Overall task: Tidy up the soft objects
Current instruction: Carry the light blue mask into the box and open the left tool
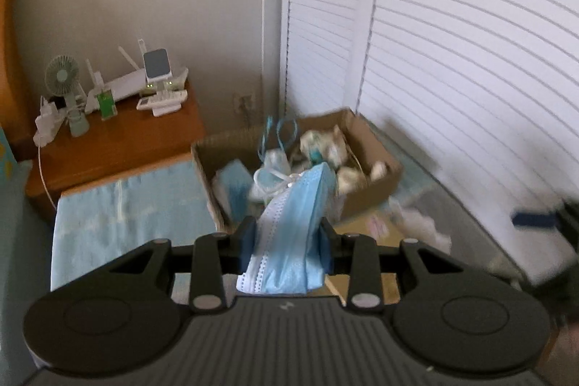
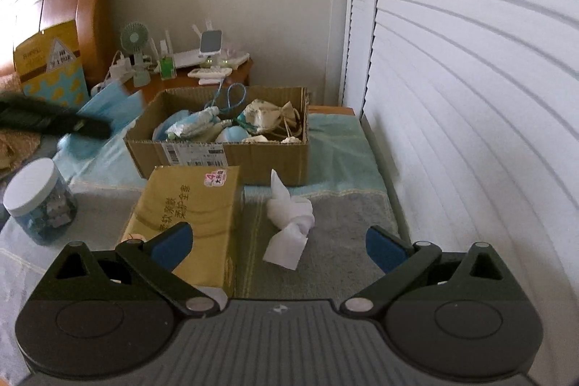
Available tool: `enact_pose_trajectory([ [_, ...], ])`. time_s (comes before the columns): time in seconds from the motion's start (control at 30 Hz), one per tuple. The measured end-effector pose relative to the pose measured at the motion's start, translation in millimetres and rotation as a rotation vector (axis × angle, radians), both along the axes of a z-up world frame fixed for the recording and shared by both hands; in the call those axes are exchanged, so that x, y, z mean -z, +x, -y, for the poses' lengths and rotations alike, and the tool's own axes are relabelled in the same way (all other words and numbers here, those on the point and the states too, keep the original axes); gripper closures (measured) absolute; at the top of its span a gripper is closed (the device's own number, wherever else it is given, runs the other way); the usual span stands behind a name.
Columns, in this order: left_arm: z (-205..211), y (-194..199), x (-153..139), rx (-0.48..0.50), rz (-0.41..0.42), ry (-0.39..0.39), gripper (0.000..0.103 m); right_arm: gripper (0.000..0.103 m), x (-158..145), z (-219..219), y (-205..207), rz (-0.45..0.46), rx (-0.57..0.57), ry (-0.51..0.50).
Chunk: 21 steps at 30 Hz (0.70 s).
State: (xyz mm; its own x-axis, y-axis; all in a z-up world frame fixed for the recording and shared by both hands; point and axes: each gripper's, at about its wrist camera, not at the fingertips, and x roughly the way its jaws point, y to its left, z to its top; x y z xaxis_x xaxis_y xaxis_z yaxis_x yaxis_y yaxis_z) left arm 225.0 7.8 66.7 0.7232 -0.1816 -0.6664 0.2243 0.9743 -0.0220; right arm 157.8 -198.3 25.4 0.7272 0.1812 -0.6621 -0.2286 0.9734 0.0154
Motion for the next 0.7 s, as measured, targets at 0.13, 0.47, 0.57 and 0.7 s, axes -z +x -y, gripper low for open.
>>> enact_pose_trajectory([
  [0.13,0,43,0,-0.073,-0.021,-0.01,0.069,0.0,-3,7,-2,0.013,0.011,0.018],
  [0.47,5,107,24,-0.211,-0.054,0.004,0.069,0.0,-3,17,-2,0.021,0.034,0.027],
  [0.57,5,119,34,-0.245,-0.063,0.02,0.054,0.0,-2,19,-1,0.019,0.039,0.028],
  [0.7,4,120,38,-0.253,-0.044,0.045,0.024,0.0,-1,18,-3,0.021,0.031,0.029],
])
